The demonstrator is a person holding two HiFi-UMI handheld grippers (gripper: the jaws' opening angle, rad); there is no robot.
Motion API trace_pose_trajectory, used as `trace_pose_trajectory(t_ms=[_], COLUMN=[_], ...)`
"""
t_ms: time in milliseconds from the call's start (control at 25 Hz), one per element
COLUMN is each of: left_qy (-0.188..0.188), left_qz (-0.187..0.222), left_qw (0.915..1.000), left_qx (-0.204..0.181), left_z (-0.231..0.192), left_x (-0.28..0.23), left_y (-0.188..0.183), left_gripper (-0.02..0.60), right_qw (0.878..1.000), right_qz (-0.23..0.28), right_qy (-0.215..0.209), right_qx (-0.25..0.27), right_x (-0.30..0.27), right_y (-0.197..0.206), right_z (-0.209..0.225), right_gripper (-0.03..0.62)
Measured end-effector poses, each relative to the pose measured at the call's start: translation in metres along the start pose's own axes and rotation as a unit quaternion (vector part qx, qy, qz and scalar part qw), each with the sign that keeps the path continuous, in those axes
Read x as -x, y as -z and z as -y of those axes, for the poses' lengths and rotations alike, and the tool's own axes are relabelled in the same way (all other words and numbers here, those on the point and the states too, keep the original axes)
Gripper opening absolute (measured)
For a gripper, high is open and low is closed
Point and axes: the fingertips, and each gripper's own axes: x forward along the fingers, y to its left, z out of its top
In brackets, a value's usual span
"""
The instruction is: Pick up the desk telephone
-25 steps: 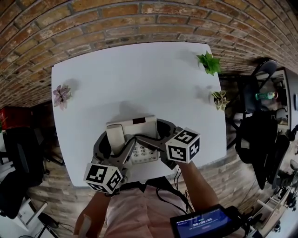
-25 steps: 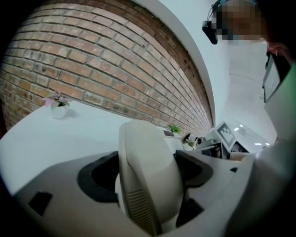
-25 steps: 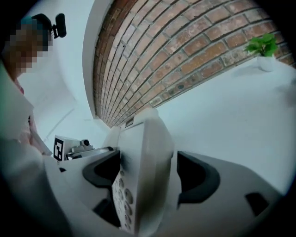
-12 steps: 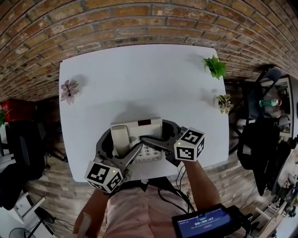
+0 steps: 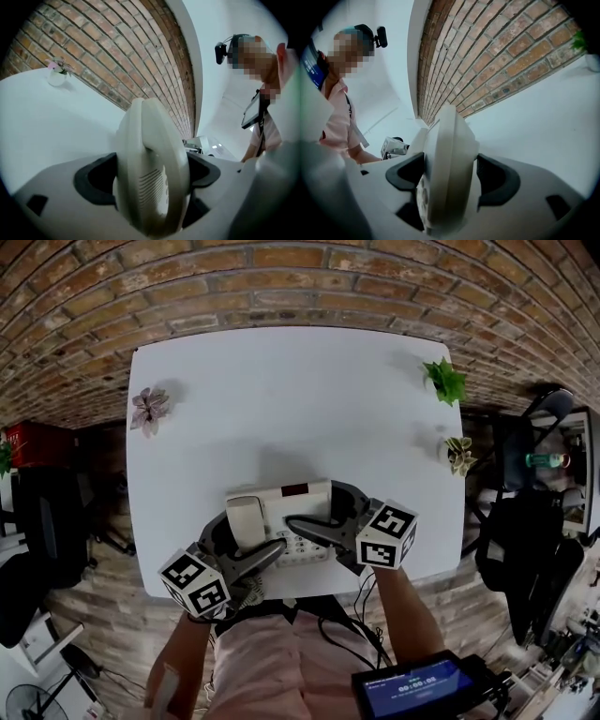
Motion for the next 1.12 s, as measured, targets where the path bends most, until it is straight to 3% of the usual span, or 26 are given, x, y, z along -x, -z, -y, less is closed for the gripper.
trace_pose_trajectory(t_ms=[400, 600, 920, 1120], left_qy=[-0.004, 0.0, 0.006, 0.009], left_qz=[-0.016, -0.011, -0.016, -0.013], left_qw=[0.9997, 0.9999, 0.9971, 0.9962], left_qx=[-0.017, -0.005, -0.074, -0.086], left_z=[0.007, 0.02, 0.057, 0.082], left_x=[-0.001, 0.001, 0.009, 0.015], left_y=[-0.001, -0.006, -0.042, -0.064], left_gripper=[0.443, 0.443, 0.443, 0.443], right_qw=[0.999, 0.999, 0.998, 0.997], right_qz=[-0.019, -0.009, 0.036, 0.051], right_qy=[0.044, 0.048, 0.045, 0.05], right_qx=[-0.011, -0.003, 0.016, 0.034], right_x=[0.007, 0.016, 0.037, 0.051], right_y=[-0.002, -0.011, -0.045, -0.072], right_z=[-0.007, -0.017, -0.046, -0.067], right_gripper=[0.359, 0.357, 0.356, 0.356])
